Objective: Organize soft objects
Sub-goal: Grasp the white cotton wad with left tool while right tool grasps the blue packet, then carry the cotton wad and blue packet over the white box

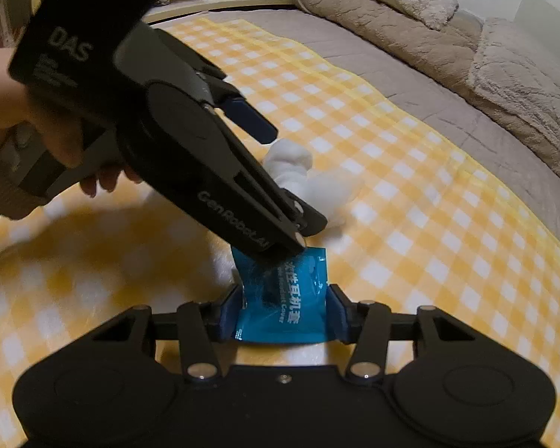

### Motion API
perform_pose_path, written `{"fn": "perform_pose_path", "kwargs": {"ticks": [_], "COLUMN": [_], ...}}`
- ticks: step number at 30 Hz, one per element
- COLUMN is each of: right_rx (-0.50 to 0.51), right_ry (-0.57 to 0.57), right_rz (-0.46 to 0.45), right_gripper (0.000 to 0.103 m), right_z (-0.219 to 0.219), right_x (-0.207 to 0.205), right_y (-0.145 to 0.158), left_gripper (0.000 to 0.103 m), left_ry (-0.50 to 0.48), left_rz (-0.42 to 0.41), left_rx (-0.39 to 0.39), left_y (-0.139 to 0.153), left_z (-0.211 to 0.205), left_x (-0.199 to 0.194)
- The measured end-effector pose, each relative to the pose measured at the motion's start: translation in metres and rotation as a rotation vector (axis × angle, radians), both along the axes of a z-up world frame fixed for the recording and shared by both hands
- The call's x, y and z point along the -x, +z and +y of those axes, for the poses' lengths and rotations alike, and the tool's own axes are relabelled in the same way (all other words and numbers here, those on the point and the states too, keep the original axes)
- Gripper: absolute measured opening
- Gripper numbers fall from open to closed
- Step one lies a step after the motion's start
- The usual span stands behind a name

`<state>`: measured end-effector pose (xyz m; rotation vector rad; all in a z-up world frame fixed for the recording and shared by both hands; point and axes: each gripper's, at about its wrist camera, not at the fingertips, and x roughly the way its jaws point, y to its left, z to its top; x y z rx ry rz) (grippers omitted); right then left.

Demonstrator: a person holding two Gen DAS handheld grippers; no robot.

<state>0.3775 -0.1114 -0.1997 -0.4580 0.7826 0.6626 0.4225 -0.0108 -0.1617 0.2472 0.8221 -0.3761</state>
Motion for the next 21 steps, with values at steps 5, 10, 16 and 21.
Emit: {"fn": "perform_pose_path", "kwargs": {"ticks": [5,10,16,21], "right_rx": [0.005,-0.003,-0.026,-0.04], "right_ry": [0.004,-0.031,-0.072,-0.104], "right_rz": [0.014,0.027,0.036,0.009], "right_gripper": [0.047,0.042,0.037,0.036], "right_z": [-0.003,-0.003,-0.007,-0.011], "right_x": [0.002,0.002,0.007,0.015], "right_y": [0.0,0.003,0.01,0.024], "left_gripper": [0.069,0.067,0.067,0.067], "left_ry": [-0.027,-0.005,0.05,0.106], "left_rz": [0.012,0.01,-0.006,-0.029], "left_rx": [-0.039,-0.03,0.004,0.057], "left_y": [-0.004,0.001,0.02,0.045], "left_z": [-0.006,-0.004,0.005,0.012], "left_x": [0.001,0.005,0.012,0.021]}}
